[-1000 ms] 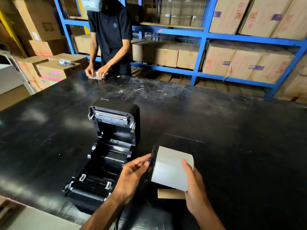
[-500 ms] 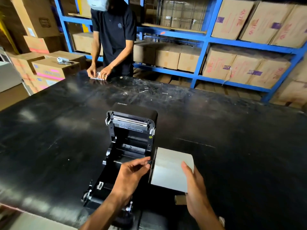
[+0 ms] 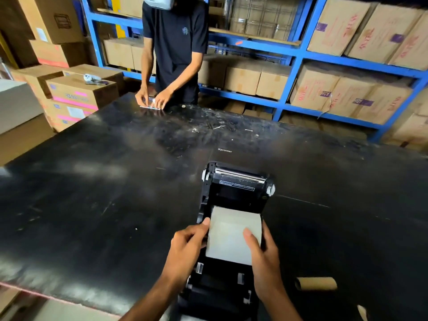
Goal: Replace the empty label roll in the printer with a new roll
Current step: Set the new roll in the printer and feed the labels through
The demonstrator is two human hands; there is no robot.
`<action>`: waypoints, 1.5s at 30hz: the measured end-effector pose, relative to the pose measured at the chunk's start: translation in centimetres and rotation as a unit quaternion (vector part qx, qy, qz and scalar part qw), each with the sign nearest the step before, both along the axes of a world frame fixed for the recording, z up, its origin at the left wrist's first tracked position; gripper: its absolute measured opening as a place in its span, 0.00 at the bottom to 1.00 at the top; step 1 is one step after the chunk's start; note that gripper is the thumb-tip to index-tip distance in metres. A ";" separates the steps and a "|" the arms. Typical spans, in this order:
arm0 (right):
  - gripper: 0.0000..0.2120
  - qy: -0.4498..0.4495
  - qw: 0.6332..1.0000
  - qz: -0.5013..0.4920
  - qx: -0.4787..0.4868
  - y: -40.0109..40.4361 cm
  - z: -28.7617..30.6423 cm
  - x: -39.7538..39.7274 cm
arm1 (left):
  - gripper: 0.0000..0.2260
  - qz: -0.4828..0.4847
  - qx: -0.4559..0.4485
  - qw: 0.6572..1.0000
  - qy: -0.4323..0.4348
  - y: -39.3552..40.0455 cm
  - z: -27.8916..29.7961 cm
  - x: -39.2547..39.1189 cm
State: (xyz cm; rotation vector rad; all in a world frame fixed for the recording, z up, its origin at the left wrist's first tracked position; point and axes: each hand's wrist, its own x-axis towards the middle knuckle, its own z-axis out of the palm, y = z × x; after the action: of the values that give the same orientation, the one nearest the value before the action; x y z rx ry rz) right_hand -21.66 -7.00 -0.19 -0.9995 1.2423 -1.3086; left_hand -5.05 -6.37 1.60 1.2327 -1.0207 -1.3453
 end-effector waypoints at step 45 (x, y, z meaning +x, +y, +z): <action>0.38 0.358 0.915 0.155 0.105 -0.7 -2.9 -1.7 | 0.22 -0.050 -0.026 0.983 -0.174 -2.6 -6.7 2.4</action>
State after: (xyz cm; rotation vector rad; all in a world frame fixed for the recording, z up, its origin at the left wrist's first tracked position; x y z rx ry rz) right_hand -23.41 -7.68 -3.05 -1.5118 1.6318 -0.5415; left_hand -2.65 -8.97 -5.15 1.4241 -1.3694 -1.1915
